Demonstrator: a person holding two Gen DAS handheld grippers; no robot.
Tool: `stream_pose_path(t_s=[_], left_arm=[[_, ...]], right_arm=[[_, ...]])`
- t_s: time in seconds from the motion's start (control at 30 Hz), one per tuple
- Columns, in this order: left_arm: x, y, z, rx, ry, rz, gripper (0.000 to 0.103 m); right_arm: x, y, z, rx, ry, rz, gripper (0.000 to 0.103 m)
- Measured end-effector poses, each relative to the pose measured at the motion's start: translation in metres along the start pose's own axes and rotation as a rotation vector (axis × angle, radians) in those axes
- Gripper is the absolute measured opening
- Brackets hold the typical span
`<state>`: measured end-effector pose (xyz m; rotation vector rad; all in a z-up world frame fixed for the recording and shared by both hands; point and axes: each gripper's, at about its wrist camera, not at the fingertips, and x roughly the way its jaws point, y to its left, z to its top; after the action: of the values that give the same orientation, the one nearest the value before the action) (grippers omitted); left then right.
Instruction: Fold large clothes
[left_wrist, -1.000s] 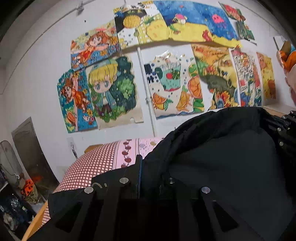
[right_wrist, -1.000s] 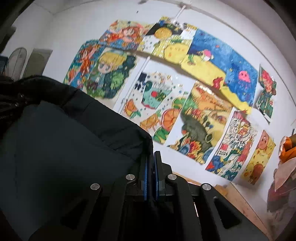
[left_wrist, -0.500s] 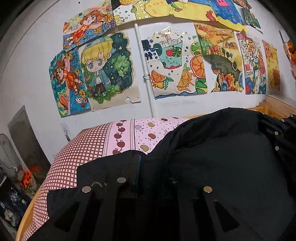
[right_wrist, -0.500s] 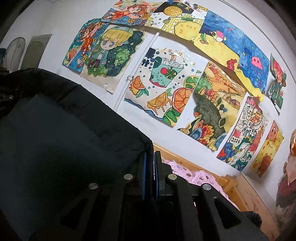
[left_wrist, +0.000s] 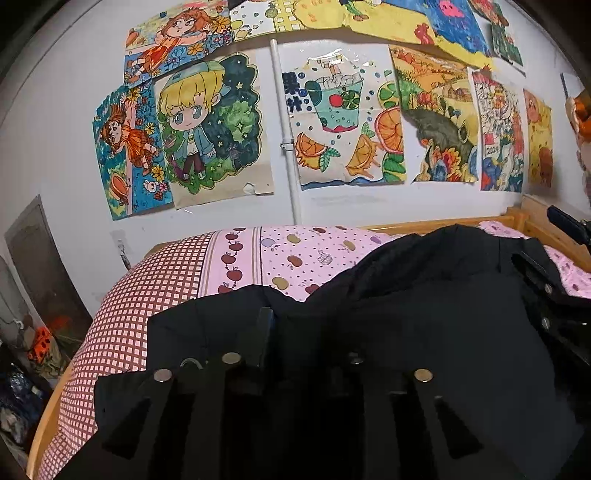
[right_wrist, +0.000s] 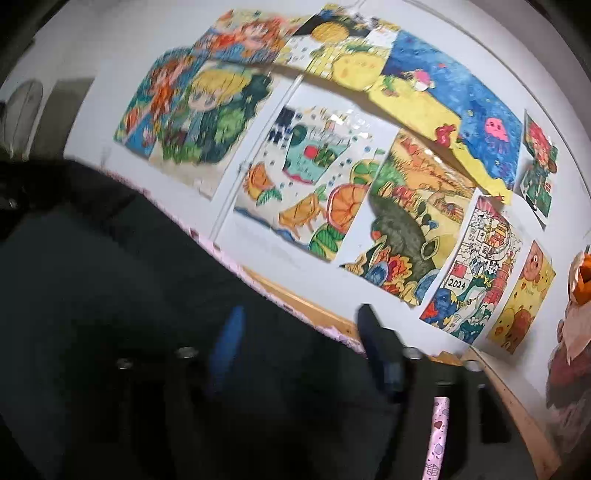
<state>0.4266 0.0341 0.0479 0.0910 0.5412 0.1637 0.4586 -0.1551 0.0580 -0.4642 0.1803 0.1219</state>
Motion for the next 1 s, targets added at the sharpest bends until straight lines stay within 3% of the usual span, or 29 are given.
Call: stream_pose_path(t_s=[0.03, 0.07, 0.1, 0.2, 0.4, 0.5, 0.57, 0.67, 0.8, 1.0], left_arm=[[-0.004, 0.001, 0.001, -0.007, -0.014, -0.02, 0.041], [-0.008, 0.002, 0.002, -0.015, -0.032, -0.034, 0.076], [-0.017, 0.004, 0.003, -0.039, -0.078, -0.03, 0.103], [-0.039, 0.008, 0.006, -0.091, -0.165, -0.076, 0.103], [-0.071, 0.008, -0.005, -0.054, -0.171, -0.116, 0.103], [-0.091, 0.006, -0.018, -0.003, -0.169, -0.163, 0.103], [-0.101, 0.004, -0.028, 0.037, -0.168, -0.191, 0.103], [-0.109, -0.001, -0.041, 0.089, -0.132, -0.196, 0.103], [-0.109, -0.003, -0.063, 0.118, -0.057, -0.257, 0.103], [-0.09, -0.012, -0.082, 0.164, 0.051, -0.282, 0.103]], right_arm=[[-0.004, -0.002, 0.0, 0.0, -0.008, 0.005, 0.073], [-0.012, -0.004, 0.001, -0.007, -0.016, 0.014, 0.076], [-0.017, -0.004, 0.001, -0.016, -0.021, 0.021, 0.076], [-0.033, -0.006, 0.003, -0.034, -0.028, 0.052, 0.077], [-0.076, -0.021, 0.004, 0.059, -0.041, 0.174, 0.077], [-0.102, -0.027, -0.002, 0.109, -0.065, 0.256, 0.089], [-0.114, -0.028, -0.007, 0.12, -0.063, 0.29, 0.091], [-0.123, -0.029, -0.017, 0.137, -0.026, 0.341, 0.091], [-0.126, -0.03, -0.036, 0.185, 0.034, 0.398, 0.091], [-0.106, -0.023, -0.067, 0.237, 0.172, 0.484, 0.091]])
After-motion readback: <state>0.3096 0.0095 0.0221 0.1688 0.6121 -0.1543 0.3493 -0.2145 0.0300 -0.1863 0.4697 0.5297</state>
